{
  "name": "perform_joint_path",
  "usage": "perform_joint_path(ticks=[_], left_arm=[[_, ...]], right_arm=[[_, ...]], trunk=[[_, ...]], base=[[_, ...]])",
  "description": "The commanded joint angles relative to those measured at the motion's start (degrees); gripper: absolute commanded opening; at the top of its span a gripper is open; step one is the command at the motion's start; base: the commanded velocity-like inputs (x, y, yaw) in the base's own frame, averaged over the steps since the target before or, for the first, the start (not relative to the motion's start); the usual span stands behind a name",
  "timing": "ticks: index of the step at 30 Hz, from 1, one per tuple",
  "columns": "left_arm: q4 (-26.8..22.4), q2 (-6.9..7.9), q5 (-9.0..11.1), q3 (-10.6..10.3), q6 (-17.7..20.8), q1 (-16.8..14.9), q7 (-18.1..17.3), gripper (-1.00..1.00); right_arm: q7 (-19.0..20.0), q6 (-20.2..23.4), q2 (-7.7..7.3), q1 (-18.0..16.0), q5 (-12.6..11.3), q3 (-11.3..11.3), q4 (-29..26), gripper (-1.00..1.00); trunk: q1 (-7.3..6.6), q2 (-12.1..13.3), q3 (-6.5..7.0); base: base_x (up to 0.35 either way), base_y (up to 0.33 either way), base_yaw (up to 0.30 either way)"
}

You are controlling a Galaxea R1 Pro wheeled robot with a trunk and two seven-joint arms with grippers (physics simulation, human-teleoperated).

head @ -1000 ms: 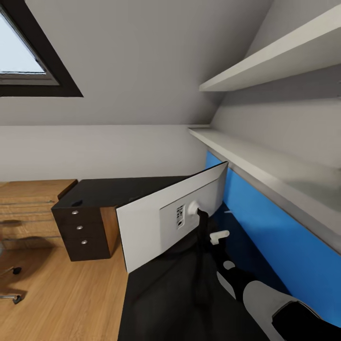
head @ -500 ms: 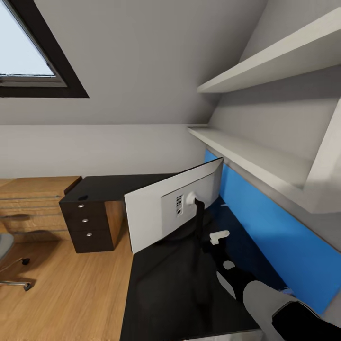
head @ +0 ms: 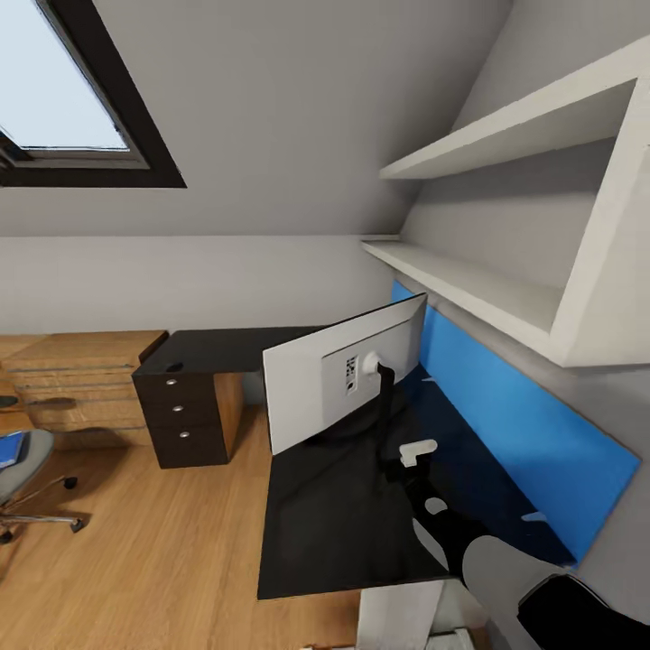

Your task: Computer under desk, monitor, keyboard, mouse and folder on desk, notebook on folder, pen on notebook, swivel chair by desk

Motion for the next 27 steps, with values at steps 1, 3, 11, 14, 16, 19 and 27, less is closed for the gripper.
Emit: perform_joint_path(ticks=[1, 3, 11, 14, 16, 19, 27], left_arm=[[0.04, 0.0, 0.05, 0.1, -0.1, -0.05, 0.05, 1.0], [0.04, 0.01, 0.06, 0.11, -0.02, -0.05, 0.08, 1.0], [0.04, 0.03, 0.06, 0.14, 2.02, -0.05, 0.0, 1.0], [0.04, 0.03, 0.06, 0.11, 3.7, -0.05, 0.04, 1.0], [0.04, 0.03, 0.06, 0.1, 4.35, -0.05, 0.07, 1.0], [0.04, 0.03, 0.06, 0.07, 4.92, -0.05, 0.1, 1.0], [0.0, 0.03, 0.06, 0.07, 5.41, -0.05, -0.01, 1.0]], right_arm=[[-0.31, -0.19, 0.1, -0.07, -0.4, 0.5, 0.12, 1.0], [-0.35, -0.17, 0.21, -0.06, -0.49, 0.48, 0.33, 1.0], [-0.67, 0.02, 1.69, -0.06, -1.94, 0.33, 0.61, 1.0], [-0.74, 0.05, 2.86, -0.06, -3.19, 0.05, 0.63, 1.0], [-0.76, 0.06, 3.23, -0.06, -4.2, -0.15, 0.61, 1.0], [-0.76, 0.04, 3.61, -0.06, -6.24, -0.37, 0.55, 1.0], [-0.77, -0.07, 4.55, -0.06, -10.59, -0.5, 0.09, 1.0]], trunk=[[-0.01, -0.09, -0.1], [-0.01, -0.09, -0.1], [-0.01, -0.09, -0.1], [-0.01, -0.09, -0.1], [-0.01, -0.09, -0.1], [-0.01, -0.09, -0.1], [-0.01, -0.09, -0.1]], base=[[-0.269, 0.195, 0.0], [-0.269, 0.2, 0.0], [-0.216, 0.223, 0.0], [-0.064, 0.264, 0.0], [0.026, 0.287, 0.0], [0.071, 0.297, 0.0], [0.098, 0.312, 0.0]])
